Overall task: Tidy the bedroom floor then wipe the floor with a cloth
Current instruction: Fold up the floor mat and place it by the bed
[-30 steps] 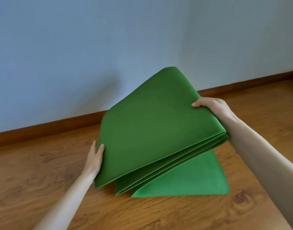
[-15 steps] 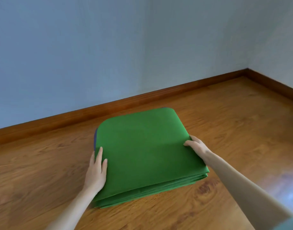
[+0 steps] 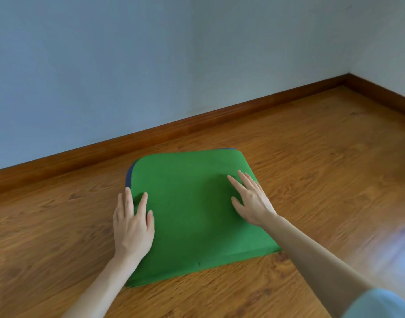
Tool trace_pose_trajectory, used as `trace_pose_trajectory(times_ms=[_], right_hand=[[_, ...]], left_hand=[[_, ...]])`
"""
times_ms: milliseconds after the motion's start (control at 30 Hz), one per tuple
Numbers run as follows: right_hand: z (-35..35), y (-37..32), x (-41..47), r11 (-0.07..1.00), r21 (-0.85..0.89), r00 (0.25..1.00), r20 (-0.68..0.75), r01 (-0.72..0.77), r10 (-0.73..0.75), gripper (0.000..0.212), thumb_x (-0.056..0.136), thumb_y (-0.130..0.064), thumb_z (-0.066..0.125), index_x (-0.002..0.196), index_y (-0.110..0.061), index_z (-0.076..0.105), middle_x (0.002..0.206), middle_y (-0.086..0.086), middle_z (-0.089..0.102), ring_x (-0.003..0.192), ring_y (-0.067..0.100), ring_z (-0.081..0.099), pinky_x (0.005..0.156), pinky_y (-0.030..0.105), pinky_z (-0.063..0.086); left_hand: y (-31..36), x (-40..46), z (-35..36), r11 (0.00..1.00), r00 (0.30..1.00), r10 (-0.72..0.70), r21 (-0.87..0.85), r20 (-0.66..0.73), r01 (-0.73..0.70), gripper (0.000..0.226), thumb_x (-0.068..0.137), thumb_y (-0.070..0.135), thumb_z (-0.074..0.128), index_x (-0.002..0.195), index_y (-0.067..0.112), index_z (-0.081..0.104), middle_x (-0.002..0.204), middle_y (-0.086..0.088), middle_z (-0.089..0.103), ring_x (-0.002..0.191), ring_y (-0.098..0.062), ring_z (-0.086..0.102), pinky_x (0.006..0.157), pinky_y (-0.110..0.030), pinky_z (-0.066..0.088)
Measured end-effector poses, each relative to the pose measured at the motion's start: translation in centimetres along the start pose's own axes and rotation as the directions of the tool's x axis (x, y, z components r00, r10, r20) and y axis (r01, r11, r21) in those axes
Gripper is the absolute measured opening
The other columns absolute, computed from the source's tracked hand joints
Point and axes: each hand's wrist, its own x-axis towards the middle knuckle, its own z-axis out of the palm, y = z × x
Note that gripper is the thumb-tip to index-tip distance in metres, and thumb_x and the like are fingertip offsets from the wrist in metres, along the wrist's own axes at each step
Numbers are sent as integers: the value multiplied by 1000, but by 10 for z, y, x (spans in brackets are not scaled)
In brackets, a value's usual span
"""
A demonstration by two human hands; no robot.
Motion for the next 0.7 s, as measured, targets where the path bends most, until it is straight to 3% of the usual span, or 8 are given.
trace_pose_trajectory(times_ms=[100,233,433,533,700], right_hand=[[10,0,12,995,-104,999,-37,-2,-2,60,95,-49,26,150,-29,14,159,8,3,146,24,0,117,38,0],[39,14,14,980,-118,987,-38,-162,159,79,77,-64,-5,149,-36,9,159,5,3,146,26,-2,115,48,3],[74,23,20,953,-212,976,-43,-216,212,73,82,-60,-1,150,-35,9,159,3,4,146,27,-1,113,51,13],[79,26,25,952,-227,978,-24,-206,206,73,81,-60,-2,150,-36,6,159,2,1,146,26,-3,112,51,12],[75,26,24,952,-230,978,8,-202,210,73,80,-60,-5,149,-35,1,159,3,-3,146,26,-4,112,52,13]], left_hand=[[6,5,1,999,996,-31,-15,83,33,58,98,43,30,150,22,15,157,-12,-6,146,-28,-3,116,-42,6],[-1,-6,20,998,998,-25,-50,60,28,65,93,53,17,150,20,20,157,-10,-1,145,-25,4,114,-42,20],[-4,-6,35,1000,999,-22,0,32,22,64,91,48,23,146,16,31,156,-16,15,142,-30,20,105,-43,33],[-5,-5,40,998,999,-29,57,44,26,64,91,47,23,147,14,30,154,-18,18,140,-32,24,105,-43,33],[-2,-2,34,994,996,-30,109,81,21,64,90,45,26,144,11,36,150,-23,27,136,-37,33,95,-45,46]])
